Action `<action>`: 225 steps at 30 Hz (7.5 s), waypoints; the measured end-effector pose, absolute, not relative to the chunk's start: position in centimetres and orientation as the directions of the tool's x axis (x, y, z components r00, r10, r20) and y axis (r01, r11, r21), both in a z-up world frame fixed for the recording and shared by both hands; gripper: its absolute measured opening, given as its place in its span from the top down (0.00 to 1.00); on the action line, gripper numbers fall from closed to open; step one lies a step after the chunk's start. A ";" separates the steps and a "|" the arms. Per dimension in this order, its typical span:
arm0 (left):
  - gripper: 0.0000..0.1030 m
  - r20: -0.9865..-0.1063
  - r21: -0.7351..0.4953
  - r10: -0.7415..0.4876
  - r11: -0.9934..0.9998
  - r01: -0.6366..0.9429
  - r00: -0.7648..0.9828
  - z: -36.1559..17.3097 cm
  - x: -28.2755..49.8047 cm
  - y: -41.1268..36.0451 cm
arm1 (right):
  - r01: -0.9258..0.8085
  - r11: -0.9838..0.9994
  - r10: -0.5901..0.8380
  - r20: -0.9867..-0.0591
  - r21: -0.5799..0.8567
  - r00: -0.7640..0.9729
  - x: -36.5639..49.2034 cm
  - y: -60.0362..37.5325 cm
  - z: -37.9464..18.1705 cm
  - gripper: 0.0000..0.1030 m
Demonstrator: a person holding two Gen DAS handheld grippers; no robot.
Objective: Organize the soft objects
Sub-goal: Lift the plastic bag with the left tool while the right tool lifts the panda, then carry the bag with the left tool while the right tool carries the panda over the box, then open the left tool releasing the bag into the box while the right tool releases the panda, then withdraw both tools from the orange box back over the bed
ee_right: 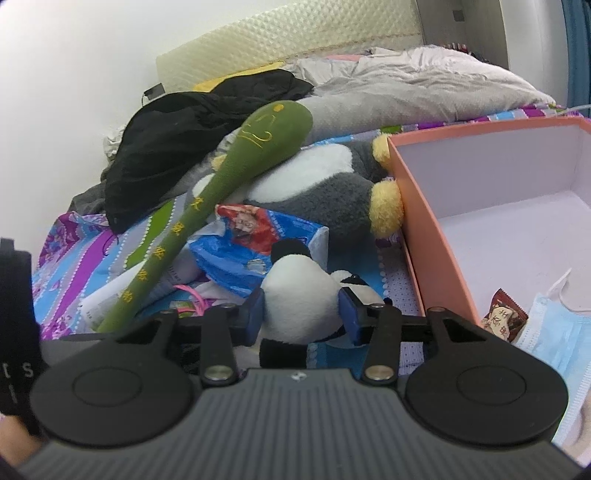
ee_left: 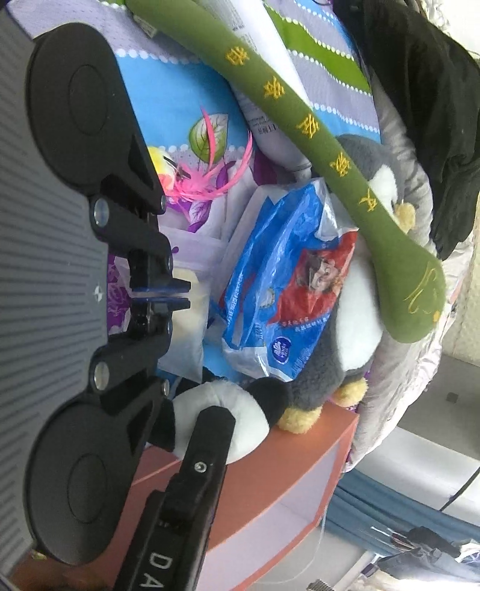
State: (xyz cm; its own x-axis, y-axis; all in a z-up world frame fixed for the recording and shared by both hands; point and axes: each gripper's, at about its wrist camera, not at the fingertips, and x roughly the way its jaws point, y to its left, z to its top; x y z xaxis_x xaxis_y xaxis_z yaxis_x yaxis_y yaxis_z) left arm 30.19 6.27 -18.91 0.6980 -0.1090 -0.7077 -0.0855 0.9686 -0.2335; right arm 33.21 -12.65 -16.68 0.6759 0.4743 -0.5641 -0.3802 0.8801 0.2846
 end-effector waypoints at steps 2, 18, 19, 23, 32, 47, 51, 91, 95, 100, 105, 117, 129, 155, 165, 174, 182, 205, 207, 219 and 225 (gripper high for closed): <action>0.98 -0.703 -0.244 -0.110 0.965 -0.094 0.703 -18.3 29.4 6.4 | -0.387 0.878 0.479 -0.560 0.282 0.676 32.5 -12.9 -16.1 0.54; 0.99 -0.703 -0.312 -0.106 0.935 -0.170 0.703 -15.2 19.7 7.6 | -0.531 0.839 0.494 -0.583 0.123 0.646 24.5 -12.8 -13.7 0.54; 0.99 -0.710 -0.312 -0.111 0.935 -0.170 0.696 -15.3 19.0 7.5 | -0.542 0.834 0.491 -0.592 0.106 0.640 23.9 -12.7 -13.8 0.54; 0.99 -0.734 -0.320 -0.122 0.930 -0.183 0.668 -15.9 16.2 7.4 | -0.593 0.805 0.462 -0.632 0.005 0.622 20.9 -12.4 -14.6 0.54; 0.98 -0.779 -0.362 -0.165 0.906 -0.220 0.605 -18.3 12.4 7.2 | -0.641 0.737 0.337 -0.704 -0.215 0.625 16.8 -11.0 -17.3 0.53; 0.60 -0.729 -0.596 -0.285 0.712 -0.372 0.622 -18.7 8.9 9.5 | -0.398 0.881 0.448 -0.717 0.254 0.533 18.1 -15.7 -17.2 0.46; 0.59 -0.714 -0.669 -0.345 0.595 -0.446 0.610 -20.3 8.7 10.5 | -0.290 0.863 0.505 -0.706 0.413 0.498 18.7 -17.0 -18.0 0.46; 0.87 -0.764 -0.585 -0.232 0.644 -0.494 0.602 -20.4 11.4 9.1 | -0.248 0.846 0.530 -0.704 0.471 0.472 21.1 -15.8 -20.1 0.49; 0.87 -0.763 -0.560 -0.212 0.690 -0.459 0.611 -19.0 11.5 8.6 | -0.270 0.860 0.508 -0.692 0.432 0.512 20.5 -16.6 -18.9 0.49; 0.87 -0.764 -0.514 -0.200 0.764 -0.390 0.614 -16.8 12.4 7.5 | -0.288 0.869 0.494 -0.663 0.403 0.563 20.1 -17.7 -16.8 0.49; 0.87 -0.734 -0.463 -0.180 0.838 -0.288 0.655 -13.2 13.4 6.1 | -0.322 0.876 0.481 -0.615 0.358 0.625 19.6 -18.7 -13.9 0.49; 0.87 -0.680 -0.347 -0.166 0.931 -0.115 0.714 -6.6 12.1 1.4 | -0.374 0.881 0.473 -0.531 0.290 0.703 17.1 -21.5 -9.1 0.49; 0.87 -0.651 -0.254 -0.225 0.965 0.071 0.725 -3.0 11.0 -4.4 | -0.370 0.897 0.442 -0.488 0.242 0.753 13.7 -24.9 -6.1 0.49; 0.87 -0.646 -0.222 -0.327 0.945 0.240 0.690 1.5 28.6 -12.7 | -0.212 0.968 0.250 -0.465 0.134 0.849 24.5 -32.6 -1.6 0.49; 0.87 -0.753 -0.180 -0.310 0.946 0.271 0.581 -0.8 35.4 -16.2 | -0.214 0.961 0.276 -0.632 0.175 0.724 31.8 -33.7 -4.7 0.49; 0.87 -0.840 -0.142 -0.288 0.935 0.326 0.460 -4.4 37.3 -18.1 | -0.164 0.973 0.232 -0.714 0.164 0.661 33.5 -35.2 -8.1 0.49; 0.72 -0.847 -0.114 -0.272 0.932 0.344 0.457 -4.3 37.3 -18.7 | -0.166 0.972 0.236 -0.729 0.168 0.643 33.5 -35.6 -9.0 0.43; 0.61 -0.680 -0.115 -0.324 0.933 0.341 0.658 1.6 27.7 -15.7 | -0.205 0.965 0.262 -0.509 0.166 0.820 24.6 -34.9 -4.9 0.39; 0.61 -0.661 -0.140 -0.345 0.929 0.341 0.666 2.0 26.5 -15.3 | -0.210 0.963 0.267 -0.494 0.169 0.828 23.6 -34.6 -4.7 0.39; 0.61 -0.586 -0.186 -0.365 0.930 0.318 0.724 2.6 20.1 -13.1 | -0.229 0.944 0.314 -0.442 0.236 0.840 19.2 -33.4 -5.4 0.39; 0.61 -0.620 -0.266 -0.391 0.920 0.286 0.681 -0.1 18.2 -11.6 | -0.231 0.940 0.324 -0.447 0.249 0.834 17.7 -32.6 -6.6 0.39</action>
